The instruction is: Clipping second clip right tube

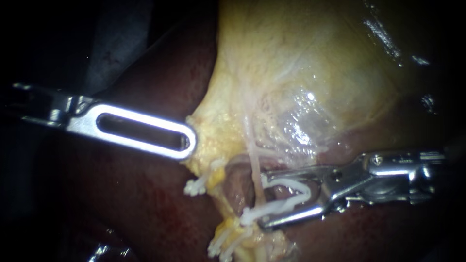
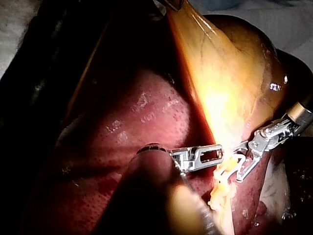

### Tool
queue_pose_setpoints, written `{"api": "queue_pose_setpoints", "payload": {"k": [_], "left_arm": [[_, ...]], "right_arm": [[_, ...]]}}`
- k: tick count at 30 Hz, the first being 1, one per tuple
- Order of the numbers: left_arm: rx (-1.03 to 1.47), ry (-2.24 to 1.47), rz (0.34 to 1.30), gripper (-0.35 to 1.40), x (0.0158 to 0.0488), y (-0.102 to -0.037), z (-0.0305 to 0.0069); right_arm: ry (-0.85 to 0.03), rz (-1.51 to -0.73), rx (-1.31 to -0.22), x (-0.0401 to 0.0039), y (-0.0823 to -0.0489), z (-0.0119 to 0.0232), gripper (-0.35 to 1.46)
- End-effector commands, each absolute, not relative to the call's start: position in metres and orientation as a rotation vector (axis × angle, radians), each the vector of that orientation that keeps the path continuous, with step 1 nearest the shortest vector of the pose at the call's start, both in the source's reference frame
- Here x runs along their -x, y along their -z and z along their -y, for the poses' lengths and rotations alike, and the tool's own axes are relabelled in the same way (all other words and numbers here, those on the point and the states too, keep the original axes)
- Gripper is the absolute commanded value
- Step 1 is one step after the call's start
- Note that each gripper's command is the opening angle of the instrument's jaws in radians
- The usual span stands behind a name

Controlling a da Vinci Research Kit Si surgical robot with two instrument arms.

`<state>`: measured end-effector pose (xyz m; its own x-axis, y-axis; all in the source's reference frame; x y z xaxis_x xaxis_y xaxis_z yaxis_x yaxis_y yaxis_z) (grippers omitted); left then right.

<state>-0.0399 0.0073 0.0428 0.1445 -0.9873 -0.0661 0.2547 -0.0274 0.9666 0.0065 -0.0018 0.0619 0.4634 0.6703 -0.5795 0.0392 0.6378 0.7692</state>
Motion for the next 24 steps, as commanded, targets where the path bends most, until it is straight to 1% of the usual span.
{"api": "queue_pose_setpoints", "payload": {"k": [1, 4, 12, 14, 15, 16, 17, 19, 21, 24], "left_arm": [[-1.123, 1.239, 0.887, -0.35, 0.0399, -0.0428, -0.0073], [-1.123, 1.24, 0.887, -0.35, 0.04, -0.0428, -0.0073], [-1.123, 1.24, 0.887, -0.35, 0.04, -0.0428, -0.0073], [-1.123, 1.24, 0.887, -0.35, 0.04, -0.0428, -0.0073], [-1.123, 1.24, 0.887, -0.35, 0.04, -0.0428, -0.0073], [-1.123, 1.24, 0.887, -0.35, 0.04, -0.0428, -0.0073], [-1.123, 1.24, 0.887, -0.35, 0.04, -0.0428, -0.0072], [-1.123, 1.24, 0.887, -0.35, 0.0399, -0.0428, -0.0072], [-1.123, 1.24, 0.887, -0.35, 0.0399, -0.0428, -0.0072], [-1.123, 1.24, 0.887, -0.35, 0.0399, -0.0428, -0.0072]], "right_arm": [[-0.447, -1.032, -0.807, -0.0067, -0.062, 0.0017, 0.54], [-0.451, -1.031, -0.805, -0.0073, -0.0622, 0.0014, 0.54], [-0.514, -1.007, -0.842, -0.0077, -0.0623, 0.0013, 0.44], [-0.539, -0.997, -0.858, -0.0076, -0.0623, 0.0013, 0.35], [-0.569, -0.985, -0.877, -0.0075, -0.0623, 0.0013, 0.26], [-0.599, -0.972, -0.897, -0.0073, -0.0623, 0.0013, 0.01], [-0.609, -0.967, -0.904, -0.0072, -0.0623, 0.0012, -0.11], [-0.608, -0.967, -0.905, -0.0068, -0.0623, 0.0011, -0.28], [-0.608, -0.967, -0.906, -0.0065, -0.0624, 0.0009, -0.35], [-0.607, -0.967, -0.907, -0.0063, -0.0626, 0.0006, -0.35]]}}
